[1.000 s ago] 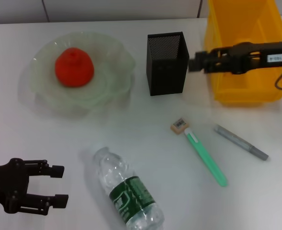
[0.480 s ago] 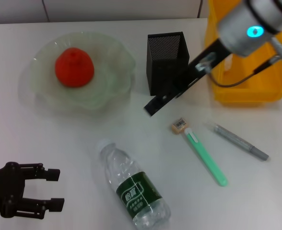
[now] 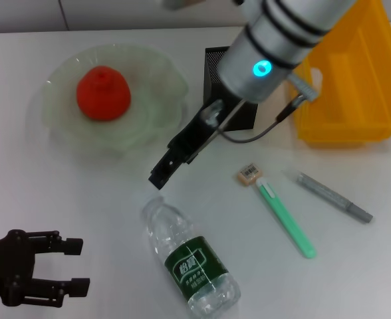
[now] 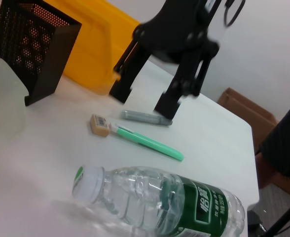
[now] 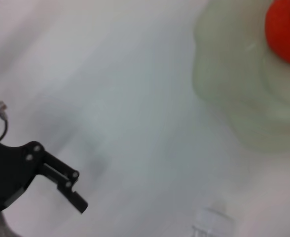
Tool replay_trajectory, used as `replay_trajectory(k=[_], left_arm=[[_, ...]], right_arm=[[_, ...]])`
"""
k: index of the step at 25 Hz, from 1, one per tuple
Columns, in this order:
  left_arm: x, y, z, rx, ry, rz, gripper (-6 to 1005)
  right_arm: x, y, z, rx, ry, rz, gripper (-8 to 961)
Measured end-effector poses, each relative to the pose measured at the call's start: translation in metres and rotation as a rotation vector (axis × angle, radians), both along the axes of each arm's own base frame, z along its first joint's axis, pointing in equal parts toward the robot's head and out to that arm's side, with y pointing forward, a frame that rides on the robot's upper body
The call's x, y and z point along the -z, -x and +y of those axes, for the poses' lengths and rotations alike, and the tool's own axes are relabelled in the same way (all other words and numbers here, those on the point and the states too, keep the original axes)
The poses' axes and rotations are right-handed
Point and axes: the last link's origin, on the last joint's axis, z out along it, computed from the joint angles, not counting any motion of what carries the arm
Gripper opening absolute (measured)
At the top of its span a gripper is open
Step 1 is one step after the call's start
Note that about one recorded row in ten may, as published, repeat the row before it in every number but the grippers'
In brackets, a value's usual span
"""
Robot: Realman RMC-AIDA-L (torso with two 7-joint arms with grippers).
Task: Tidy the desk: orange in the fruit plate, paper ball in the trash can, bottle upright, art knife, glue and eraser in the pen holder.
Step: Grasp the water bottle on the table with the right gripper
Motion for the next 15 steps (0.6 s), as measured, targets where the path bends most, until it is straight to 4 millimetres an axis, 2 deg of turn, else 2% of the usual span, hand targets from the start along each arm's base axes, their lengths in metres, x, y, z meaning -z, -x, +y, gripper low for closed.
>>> replay_trajectory(k=[8,15], left_arm=[[0.005,-0.001,0.000,0.000,-0.003,-0.012,830],[0.005,0.001,-0.003,-0.008,-0.035,-0.038,830]], right_arm=[[0.030,-0.004,-0.005,-0.032,-0.035,-0.001,804],[0.044,-0.020,-0.010,0.001,-0.072,0.016,801]])
